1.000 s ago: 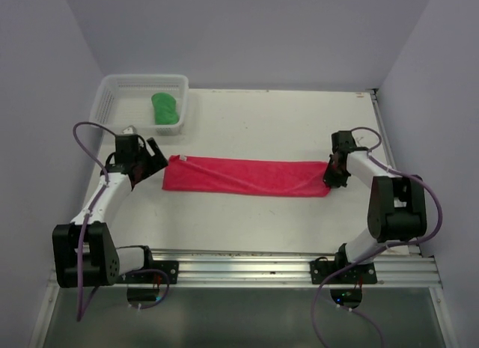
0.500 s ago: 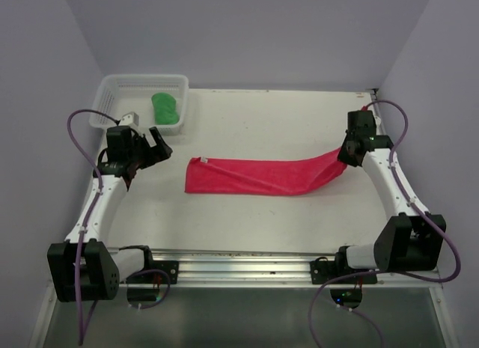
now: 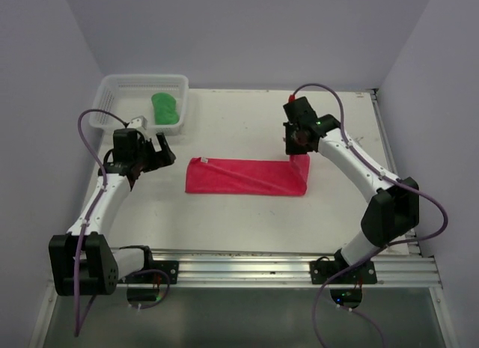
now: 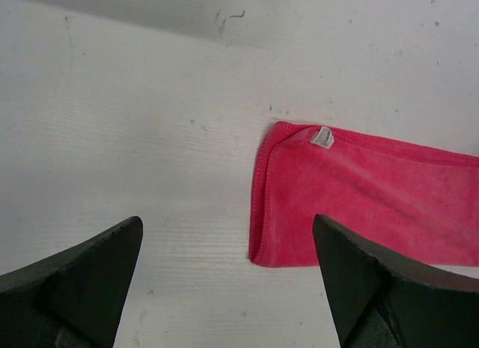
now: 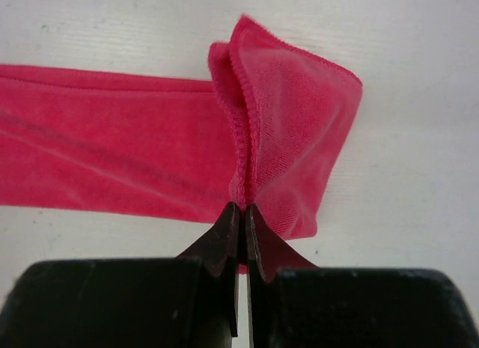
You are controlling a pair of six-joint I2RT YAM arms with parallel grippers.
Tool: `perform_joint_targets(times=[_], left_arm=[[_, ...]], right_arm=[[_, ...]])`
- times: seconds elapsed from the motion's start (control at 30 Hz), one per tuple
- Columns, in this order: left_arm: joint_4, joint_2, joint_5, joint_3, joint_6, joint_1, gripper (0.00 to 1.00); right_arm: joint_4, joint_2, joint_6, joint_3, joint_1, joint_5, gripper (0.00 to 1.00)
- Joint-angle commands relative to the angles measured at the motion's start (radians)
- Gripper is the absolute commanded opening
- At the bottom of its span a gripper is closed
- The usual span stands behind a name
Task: Roll the towels
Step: Fold the towel
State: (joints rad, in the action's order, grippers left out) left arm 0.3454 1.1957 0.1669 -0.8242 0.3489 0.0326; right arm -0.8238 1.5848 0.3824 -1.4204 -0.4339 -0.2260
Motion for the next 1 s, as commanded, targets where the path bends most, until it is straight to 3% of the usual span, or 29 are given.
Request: perform_joint_targets(times=[0.0,0.23,0.43,0.97], left_arm=[[-0.039,-0.039,-0.058,0.008,-0.042,-0.014,1.00],[-0.034,-0.007,-0.034,0.000,-0.033,-0.019,1.00],[-0.034,-0.024,-0.036,0.010,-0.036,-0.019,1.00],[-0.040,-0.044,-0.021,0.020,-0.028,-0.019,1.00]], right_arm=[[-0.070,0.050,0.041,-0.097,-0.083,0.002,0.00],[-0.104,0.216,0.079,-0.251,-0.270,0.034,0.00],[-0.124,0.358,0.102,-0.417,-0.344,0.062,0.00],[-0.170,0.535,0.204,-0.748,-0.374,0.099,0.00]])
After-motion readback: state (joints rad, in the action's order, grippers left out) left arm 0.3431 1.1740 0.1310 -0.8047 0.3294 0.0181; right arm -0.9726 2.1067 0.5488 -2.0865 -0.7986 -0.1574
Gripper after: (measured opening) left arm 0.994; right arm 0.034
